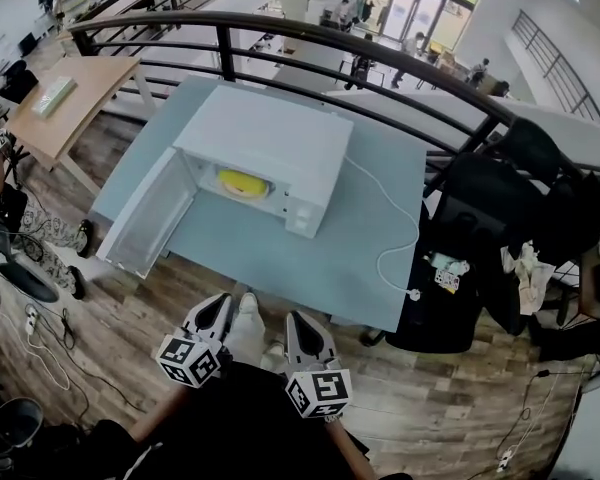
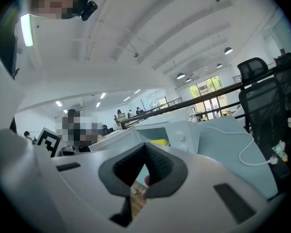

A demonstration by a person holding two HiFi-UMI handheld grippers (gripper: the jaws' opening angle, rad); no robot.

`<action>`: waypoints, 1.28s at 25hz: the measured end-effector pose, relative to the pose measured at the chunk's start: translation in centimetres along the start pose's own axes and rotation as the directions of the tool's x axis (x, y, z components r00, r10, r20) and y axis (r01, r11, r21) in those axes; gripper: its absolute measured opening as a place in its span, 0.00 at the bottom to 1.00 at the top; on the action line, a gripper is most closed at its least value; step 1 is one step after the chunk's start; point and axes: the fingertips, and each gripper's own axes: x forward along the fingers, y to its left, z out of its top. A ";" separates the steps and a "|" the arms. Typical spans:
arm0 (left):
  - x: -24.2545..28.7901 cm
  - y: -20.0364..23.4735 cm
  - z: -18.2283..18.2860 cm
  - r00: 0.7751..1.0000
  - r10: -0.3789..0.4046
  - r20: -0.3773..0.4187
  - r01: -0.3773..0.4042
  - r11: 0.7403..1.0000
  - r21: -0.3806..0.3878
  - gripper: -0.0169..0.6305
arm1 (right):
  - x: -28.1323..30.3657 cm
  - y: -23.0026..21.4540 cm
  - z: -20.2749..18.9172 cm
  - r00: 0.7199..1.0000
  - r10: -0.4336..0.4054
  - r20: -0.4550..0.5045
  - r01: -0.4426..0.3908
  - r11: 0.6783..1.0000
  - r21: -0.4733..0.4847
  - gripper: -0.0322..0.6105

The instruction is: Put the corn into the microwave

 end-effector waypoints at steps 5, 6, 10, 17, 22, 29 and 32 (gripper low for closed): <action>-1.5 -0.8 0.6 0.999 -0.006 0.035 0.005 0.999 0.036 0.03 | -1.1 0.7 0.4 1.000 -0.007 0.027 0.007 1.000 -0.024 0.06; -1.7 -1.0 0.6 0.999 -0.011 0.040 0.009 0.999 0.044 0.03 | -1.2 0.7 0.5 0.999 -0.008 0.031 0.009 1.000 -0.027 0.06; -2.3 -2.2 0.9 0.998 -0.035 0.052 0.031 0.997 0.076 0.03 | -1.7 1.0 0.6 0.999 -0.002 0.040 0.003 0.999 -0.033 0.06; -2.9 -2.7 1.1 0.998 -0.034 0.060 0.028 0.996 0.089 0.03 | -1.7 1.6 0.9 0.999 0.016 0.049 -0.014 0.999 -0.043 0.06; -3.4 -2.2 1.4 0.997 -0.015 0.071 0.009 0.997 0.083 0.03 | -1.5 1.9 1.0 0.999 0.022 0.049 -0.020 0.999 -0.048 0.06; -3.3 -2.5 1.3 0.998 -0.015 0.061 0.010 0.997 0.083 0.03 | -1.8 2.1 0.9 0.999 0.020 0.045 -0.017 0.998 -0.053 0.06; -3.1 -2.8 1.0 0.998 -0.025 0.055 0.020 0.996 0.084 0.03 | -2.1 1.6 0.8 0.999 0.002 0.045 0.000 0.999 -0.042 0.06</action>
